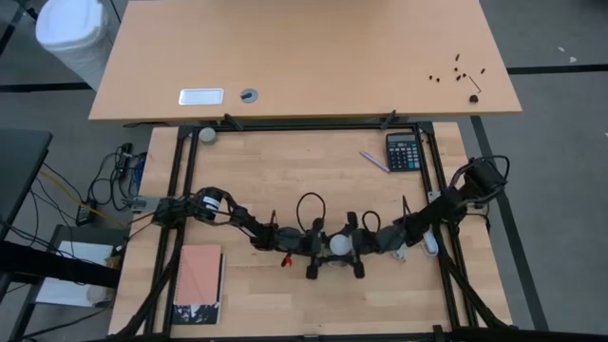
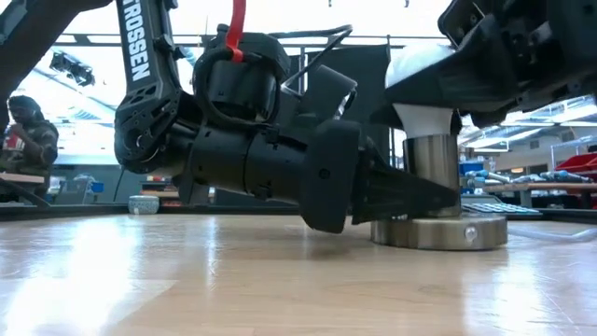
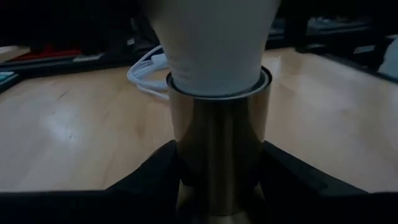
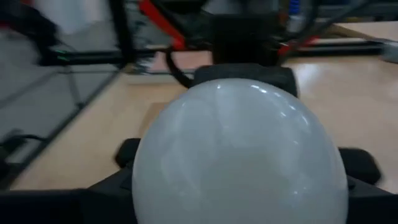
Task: Screw lightbulb
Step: Remove the lightbulb from the lamp
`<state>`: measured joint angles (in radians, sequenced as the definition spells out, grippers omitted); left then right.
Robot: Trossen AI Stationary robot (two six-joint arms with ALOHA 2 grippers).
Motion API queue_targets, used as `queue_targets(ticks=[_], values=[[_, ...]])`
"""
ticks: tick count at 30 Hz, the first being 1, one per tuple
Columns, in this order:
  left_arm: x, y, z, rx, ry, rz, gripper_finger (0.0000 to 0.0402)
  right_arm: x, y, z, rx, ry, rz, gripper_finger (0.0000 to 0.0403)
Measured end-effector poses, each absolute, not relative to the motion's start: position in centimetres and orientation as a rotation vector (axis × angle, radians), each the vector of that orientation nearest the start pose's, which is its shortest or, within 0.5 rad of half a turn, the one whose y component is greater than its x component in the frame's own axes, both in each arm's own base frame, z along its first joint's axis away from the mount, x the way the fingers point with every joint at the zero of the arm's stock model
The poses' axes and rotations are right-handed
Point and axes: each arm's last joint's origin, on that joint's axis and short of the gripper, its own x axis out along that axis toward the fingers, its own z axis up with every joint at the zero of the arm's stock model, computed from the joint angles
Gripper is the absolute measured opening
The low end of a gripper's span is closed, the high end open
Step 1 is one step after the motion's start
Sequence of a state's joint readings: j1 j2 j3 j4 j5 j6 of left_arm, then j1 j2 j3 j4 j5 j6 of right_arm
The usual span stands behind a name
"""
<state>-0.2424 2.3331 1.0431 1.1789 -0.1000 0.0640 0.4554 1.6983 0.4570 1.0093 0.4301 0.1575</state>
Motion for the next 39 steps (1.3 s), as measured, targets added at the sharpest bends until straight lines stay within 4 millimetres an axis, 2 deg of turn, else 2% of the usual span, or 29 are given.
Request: queue_targets(ticks=[12, 19, 25, 32, 39], values=[[41.2, -10.4, 8.7, 0.063, -0.008, -0.322, 0.0189, 26.8, 8.4, 14.5, 0.130, 0.089, 0.490, 0.0254], [40.9, -11.0, 10.4, 0.034, -0.173, -0.481, 0.0189, 26.9, 7.2, 15.3, 0.136, 0.015, 0.643, 0.0249], [40.8, -11.0, 10.5, 0.028, -0.180, -0.488, 0.0189, 27.1, 6.8, 15.2, 0.206, 0.041, 0.619, 0.0251], [40.9, -11.0, 9.8, -0.007, -0.101, -0.471, 0.0189, 27.0, 6.6, 14.6, 0.295, 0.170, 0.602, 0.0260], [41.1, -10.6, 9.0, -0.013, -0.018, -0.380, 0.0189, 24.8, 6.9, 15.9, 0.316, 0.421, 0.399, 0.0254]])
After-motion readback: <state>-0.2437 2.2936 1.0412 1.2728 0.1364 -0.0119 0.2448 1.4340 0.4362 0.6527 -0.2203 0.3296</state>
